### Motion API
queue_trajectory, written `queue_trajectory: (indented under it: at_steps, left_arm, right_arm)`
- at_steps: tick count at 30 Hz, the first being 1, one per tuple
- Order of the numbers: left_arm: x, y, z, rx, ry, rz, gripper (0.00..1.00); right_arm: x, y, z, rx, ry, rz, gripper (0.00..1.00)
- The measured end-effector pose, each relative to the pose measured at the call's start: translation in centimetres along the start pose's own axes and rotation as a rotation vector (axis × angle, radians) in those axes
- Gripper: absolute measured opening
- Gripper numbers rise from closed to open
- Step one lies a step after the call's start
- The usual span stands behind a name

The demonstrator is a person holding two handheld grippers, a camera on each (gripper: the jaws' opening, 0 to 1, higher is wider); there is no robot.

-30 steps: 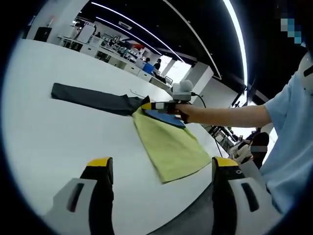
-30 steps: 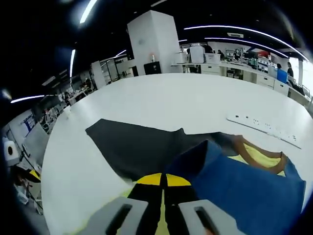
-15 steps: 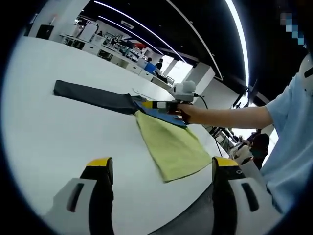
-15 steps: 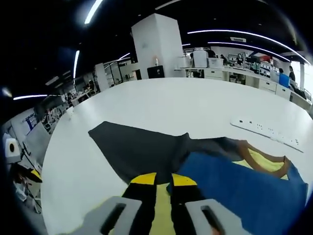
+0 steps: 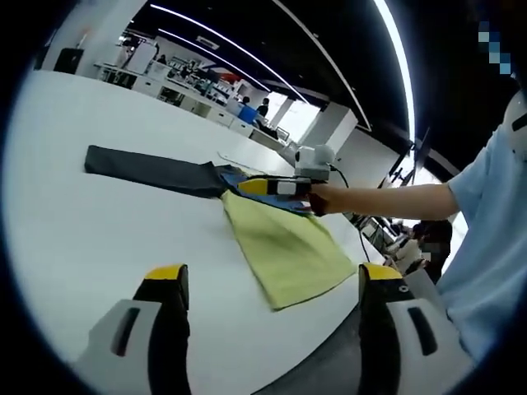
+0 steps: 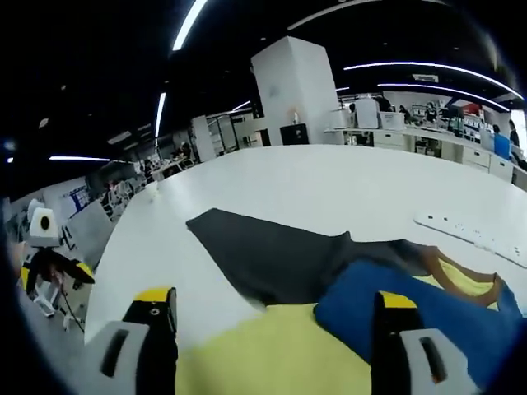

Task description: Fold the garment on the visible template until the final outline fits inside the template.

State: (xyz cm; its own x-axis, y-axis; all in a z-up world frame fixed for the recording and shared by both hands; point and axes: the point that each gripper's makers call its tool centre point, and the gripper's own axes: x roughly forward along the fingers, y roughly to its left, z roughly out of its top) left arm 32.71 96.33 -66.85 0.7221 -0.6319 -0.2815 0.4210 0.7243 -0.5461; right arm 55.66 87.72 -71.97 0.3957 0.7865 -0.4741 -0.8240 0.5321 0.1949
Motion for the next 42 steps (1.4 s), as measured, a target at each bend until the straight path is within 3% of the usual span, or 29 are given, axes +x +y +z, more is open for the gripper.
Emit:
queue_trajectory:
  at_steps: [6, 13, 21, 24, 29, 33, 38, 42]
  left_arm:
    - [0.3, -0.2, 0.5, 0.028, 0.007, 0.004, 0.82]
    - [1.2, 1.0, 1.8, 0.079, 0.023, 0.001, 0.81]
    - [2.9, 3.1, 3.6, 0.112, 0.054, -0.011, 0.80]
    - [3.3, 4.8, 4.6, 0.116, 0.048, 0.010, 0.77]
    - [3.5, 9.3, 7.0, 0.109, 0.010, 0.101, 0.74]
    - [3.4, 12.1, 7.7, 0.112, 0.017, 0.143, 0.72]
    - [3.4, 15.4, 8.4, 0.106, 0.017, 0.206, 0.71]
    - [3.0, 18.8, 9.4, 0.026, -0.034, 0.306, 0.68]
  right_arm:
    - [-2.6, -1.8, 0.1, 0.033, -0.022, -0.042, 1.00]
    - [-6.1, -4.4, -0.2, 0.050, -0.038, -0.100, 1.00]
    - [-12.4, -6.4, -1.4, 0.094, -0.069, -0.188, 1.00]
    - [-14.6, -6.8, -1.9, 0.094, -0.080, -0.229, 1.00]
    - [-19.7, -7.3, -3.2, 0.122, -0.104, -0.308, 1.00]
    - [-23.1, -7.0, -4.1, 0.162, -0.136, -0.360, 1.00]
    - [-25.8, -7.2, -5.6, 0.199, -0.150, -0.419, 1.00]
    - [-27.1, -6.6, -6.3, 0.218, -0.158, -0.450, 1.00]
